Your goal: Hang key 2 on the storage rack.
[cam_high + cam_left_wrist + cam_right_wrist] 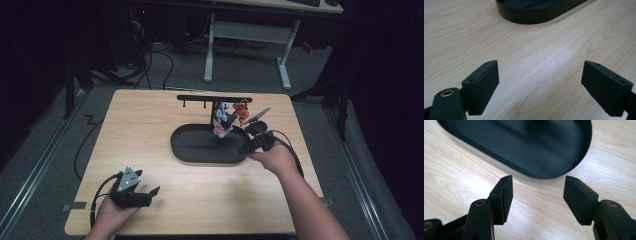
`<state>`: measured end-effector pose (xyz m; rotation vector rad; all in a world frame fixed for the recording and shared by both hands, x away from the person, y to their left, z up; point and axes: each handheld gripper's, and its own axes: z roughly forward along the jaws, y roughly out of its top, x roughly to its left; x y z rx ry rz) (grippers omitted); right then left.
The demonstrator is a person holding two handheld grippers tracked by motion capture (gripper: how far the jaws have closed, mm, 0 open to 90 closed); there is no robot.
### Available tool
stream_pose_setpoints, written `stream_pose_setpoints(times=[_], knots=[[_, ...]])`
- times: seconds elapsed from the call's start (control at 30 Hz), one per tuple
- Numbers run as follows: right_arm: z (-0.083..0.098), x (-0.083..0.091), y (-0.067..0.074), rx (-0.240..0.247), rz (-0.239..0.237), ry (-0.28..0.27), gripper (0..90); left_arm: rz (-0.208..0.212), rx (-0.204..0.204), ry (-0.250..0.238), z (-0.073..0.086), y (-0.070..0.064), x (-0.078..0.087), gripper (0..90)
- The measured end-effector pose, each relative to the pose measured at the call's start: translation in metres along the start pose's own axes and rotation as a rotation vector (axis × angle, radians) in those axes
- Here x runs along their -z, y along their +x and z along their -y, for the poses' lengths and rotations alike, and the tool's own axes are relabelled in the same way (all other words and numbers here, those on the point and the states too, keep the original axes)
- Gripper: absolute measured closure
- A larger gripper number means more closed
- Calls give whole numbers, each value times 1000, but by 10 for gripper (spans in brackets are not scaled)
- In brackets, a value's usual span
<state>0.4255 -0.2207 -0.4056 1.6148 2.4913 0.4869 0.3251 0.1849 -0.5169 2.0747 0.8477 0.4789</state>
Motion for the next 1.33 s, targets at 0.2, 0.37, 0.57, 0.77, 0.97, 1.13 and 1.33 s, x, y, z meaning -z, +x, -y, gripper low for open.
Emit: stream_pose_setpoints(times=[0.2, 0.37, 0.57, 0.77, 0.97, 1.13, 1.33], knots=[[44, -4, 6, 50, 14, -128, 393, 19, -14, 9, -2, -6, -2, 151], [84, -17, 6, 74, 19, -254, 400, 50, -4, -7, -6, -11, -4, 150], [137, -38, -1, 82, 54, -441, 377, 80, 20, -17, -8, -17, -4, 149], [189, -31, -7, 55, 85, -624, 361, 106, 55, -49, -12, -29, -3, 146], [204, -32, -14, 51, 63, -673, 322, 99, 60, -33, -13, -34, -10, 145], [199, -40, -13, 42, 37, -660, 308, 91, 57, -41, -12, -34, -7, 143], [198, -45, -8, 52, 50, -640, 309, 82, 51, -73, -15, -27, 2, 141]])
